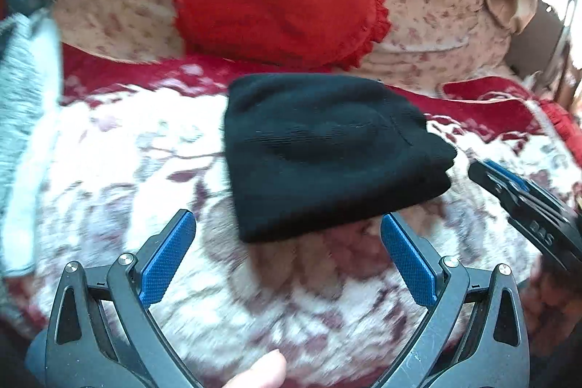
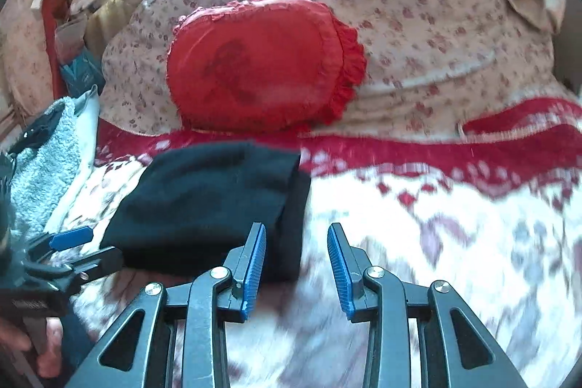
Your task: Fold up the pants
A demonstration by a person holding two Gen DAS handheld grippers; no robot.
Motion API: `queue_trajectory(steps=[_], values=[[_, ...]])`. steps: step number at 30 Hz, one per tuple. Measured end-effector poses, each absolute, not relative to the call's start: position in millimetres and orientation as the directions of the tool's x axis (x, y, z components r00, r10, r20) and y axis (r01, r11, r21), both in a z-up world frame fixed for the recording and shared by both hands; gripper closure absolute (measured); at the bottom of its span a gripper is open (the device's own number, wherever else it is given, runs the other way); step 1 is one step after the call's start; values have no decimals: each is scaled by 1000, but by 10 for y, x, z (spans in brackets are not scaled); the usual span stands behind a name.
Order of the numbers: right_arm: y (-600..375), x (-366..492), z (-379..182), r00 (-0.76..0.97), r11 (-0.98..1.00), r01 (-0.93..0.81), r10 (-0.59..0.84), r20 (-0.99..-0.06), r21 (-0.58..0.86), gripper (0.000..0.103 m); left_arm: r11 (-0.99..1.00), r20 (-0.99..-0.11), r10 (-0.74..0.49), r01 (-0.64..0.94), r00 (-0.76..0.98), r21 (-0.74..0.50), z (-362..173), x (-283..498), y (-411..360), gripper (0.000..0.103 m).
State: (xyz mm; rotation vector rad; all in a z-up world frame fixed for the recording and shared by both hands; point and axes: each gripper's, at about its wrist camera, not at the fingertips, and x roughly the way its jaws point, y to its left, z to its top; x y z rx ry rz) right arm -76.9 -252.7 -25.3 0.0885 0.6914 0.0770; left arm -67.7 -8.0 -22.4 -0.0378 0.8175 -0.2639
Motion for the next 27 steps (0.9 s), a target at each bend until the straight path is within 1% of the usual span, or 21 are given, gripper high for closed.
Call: queue_trajectory(steps=[2, 4, 7, 8, 10, 13, 16, 20, 27], values=[[-2500, -863, -256, 769, 990, -48, 120, -628, 131, 70, 973, -697, -222, 202, 682, -113, -173, -750, -71, 1], [-2461, -913, -260, 778, 992, -51, 109, -619, 111, 70, 978, -694, -205, 175, 690, -114, -185, -741, -54, 1], [-2419, -874, -294, 777, 996, -40, 85, -623, 85, 70, 985, -727, -166, 147, 666, -89, -315, -689, -1, 1], [-2420, -854, -319, 774, 996, -29, 74, -629, 81, 70, 986, -738, -164, 136, 655, -99, -332, -671, 12, 1], [-2424, -812, -369, 765, 997, -12, 61, -641, 81, 70, 987, -739, -161, 122, 654, -107, -344, -649, 30, 1], [-2441, -794, -420, 754, 996, 1, 54, -654, 84, 70, 992, -750, -123, 107, 650, -70, -383, -623, 6, 1], [-2437, -789, -449, 749, 997, 6, 51, -661, 83, 70, 988, -768, -149, 116, 623, -97, -430, -602, -3, 1], [-2417, -771, -482, 744, 997, 9, 48, -666, 81, 70, 984, -768, -174, 124, 616, -125, -419, -593, 1, 1], [-2360, -760, -509, 735, 997, -9, 59, -676, 77, 70, 985, -778, -175, 114, 604, -133, -443, -585, 13, 1]])
